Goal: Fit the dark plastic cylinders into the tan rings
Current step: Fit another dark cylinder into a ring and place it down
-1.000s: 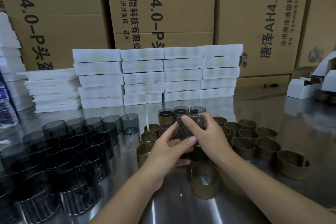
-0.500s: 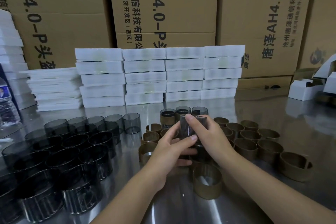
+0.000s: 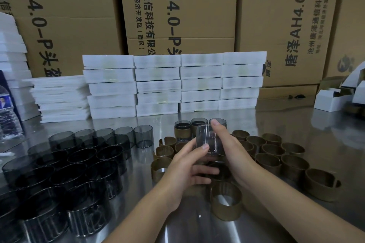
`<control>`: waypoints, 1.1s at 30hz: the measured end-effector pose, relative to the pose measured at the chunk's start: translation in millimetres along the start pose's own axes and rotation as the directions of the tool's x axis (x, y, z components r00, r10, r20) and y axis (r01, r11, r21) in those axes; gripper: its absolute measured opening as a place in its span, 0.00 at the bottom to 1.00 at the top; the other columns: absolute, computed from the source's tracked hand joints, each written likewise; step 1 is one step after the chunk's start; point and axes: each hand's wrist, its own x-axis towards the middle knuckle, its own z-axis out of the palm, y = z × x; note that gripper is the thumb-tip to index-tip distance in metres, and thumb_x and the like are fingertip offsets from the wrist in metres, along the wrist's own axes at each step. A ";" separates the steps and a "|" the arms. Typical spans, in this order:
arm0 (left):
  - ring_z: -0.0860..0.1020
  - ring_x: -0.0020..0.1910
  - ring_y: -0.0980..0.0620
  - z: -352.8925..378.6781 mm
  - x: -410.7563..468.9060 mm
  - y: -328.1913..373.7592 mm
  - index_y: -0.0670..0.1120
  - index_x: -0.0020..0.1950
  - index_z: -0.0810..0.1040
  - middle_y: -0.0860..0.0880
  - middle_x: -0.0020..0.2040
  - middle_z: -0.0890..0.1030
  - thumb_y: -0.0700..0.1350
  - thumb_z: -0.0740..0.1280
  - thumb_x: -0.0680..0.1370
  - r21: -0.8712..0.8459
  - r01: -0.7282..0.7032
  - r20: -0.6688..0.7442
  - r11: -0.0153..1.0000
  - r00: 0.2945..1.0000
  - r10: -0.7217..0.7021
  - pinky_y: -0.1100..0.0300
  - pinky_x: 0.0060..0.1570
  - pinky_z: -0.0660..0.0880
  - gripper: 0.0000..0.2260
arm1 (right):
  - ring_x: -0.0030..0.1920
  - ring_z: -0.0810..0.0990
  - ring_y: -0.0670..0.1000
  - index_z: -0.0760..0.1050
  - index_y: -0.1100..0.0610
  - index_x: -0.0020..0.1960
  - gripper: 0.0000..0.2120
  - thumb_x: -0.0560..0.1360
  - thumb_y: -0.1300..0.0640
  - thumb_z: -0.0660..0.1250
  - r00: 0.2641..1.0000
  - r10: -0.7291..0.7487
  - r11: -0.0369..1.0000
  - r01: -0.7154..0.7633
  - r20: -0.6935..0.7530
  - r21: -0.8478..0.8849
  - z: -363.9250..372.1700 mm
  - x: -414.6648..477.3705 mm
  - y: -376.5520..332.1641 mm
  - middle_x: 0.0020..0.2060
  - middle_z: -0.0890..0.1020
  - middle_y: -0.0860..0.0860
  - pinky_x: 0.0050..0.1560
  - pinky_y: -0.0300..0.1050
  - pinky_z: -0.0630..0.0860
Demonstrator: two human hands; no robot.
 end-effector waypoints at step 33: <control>0.85 0.47 0.47 -6.2 4.0 4.8 0.39 0.62 0.77 0.38 0.54 0.84 0.60 0.66 0.70 -0.380 0.126 -0.027 0.916 0.989 -0.147 0.58 0.41 0.82 0.30 | 0.60 0.75 0.38 0.72 0.44 0.66 0.29 0.68 0.57 0.77 0.931 -0.358 0.874 0.360 0.067 -0.325 3.7 -5.7 7.6 0.59 0.74 0.44 0.61 0.37 0.73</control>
